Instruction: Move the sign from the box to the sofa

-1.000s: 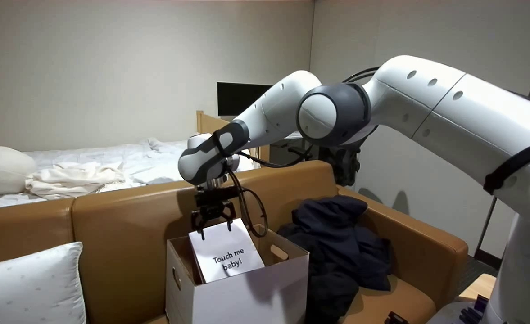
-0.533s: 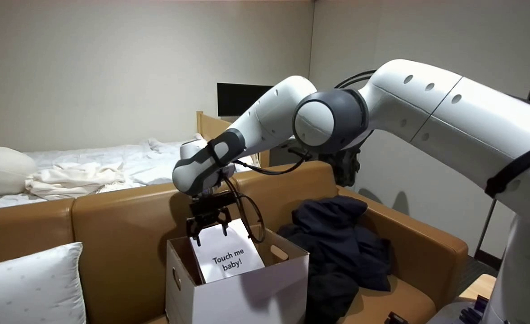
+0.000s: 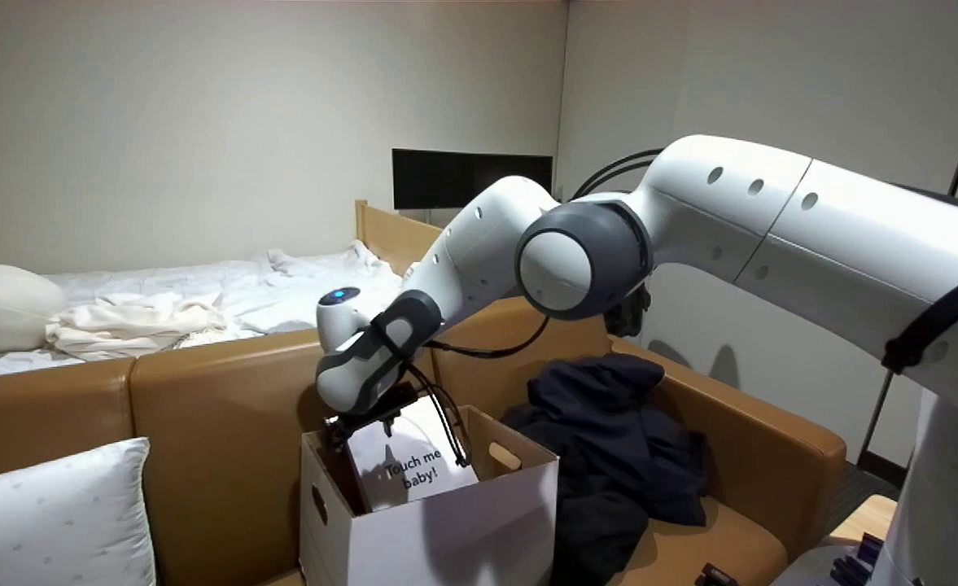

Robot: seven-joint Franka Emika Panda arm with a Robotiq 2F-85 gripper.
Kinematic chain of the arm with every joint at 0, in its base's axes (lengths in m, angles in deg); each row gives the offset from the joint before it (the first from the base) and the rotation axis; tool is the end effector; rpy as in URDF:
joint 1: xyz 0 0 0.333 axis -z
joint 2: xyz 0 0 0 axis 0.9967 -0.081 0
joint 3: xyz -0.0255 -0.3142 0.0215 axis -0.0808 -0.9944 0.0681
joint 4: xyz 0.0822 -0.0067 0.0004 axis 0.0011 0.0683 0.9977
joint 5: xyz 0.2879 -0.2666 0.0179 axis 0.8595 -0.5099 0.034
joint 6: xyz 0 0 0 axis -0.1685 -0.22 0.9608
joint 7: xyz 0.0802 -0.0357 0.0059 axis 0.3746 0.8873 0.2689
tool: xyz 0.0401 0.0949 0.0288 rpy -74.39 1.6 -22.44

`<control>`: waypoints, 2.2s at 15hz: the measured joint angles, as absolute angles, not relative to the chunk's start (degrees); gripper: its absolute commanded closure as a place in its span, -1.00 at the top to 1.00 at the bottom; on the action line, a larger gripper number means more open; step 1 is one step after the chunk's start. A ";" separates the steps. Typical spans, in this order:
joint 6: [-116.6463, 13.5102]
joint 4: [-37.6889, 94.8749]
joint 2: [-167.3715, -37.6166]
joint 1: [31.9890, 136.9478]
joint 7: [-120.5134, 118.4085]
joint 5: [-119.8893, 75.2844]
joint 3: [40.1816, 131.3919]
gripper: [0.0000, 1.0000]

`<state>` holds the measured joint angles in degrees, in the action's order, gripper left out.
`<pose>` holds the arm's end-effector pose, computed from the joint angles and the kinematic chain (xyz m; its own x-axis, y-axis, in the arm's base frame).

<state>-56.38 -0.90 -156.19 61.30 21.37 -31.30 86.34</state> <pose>0.7075 0.2819 0.0653 0.9805 0.0932 0.1732 0.0688 -0.9875 0.1421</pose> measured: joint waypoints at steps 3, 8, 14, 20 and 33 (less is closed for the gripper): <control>-60.28 -1.05 -157.77 60.99 21.38 -31.43 84.60 1.00; -64.13 -1.06 -158.76 60.59 21.41 -31.43 83.44 1.00; -66.70 -0.94 -159.23 55.74 27.96 -33.12 73.73 1.00; -64.10 3.04 -158.30 48.39 39.55 -33.29 63.96 1.00; -66.28 2.09 -160.84 49.80 42.87 -31.82 67.65 1.00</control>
<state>-66.28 2.09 -160.84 49.80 42.87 -31.82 67.65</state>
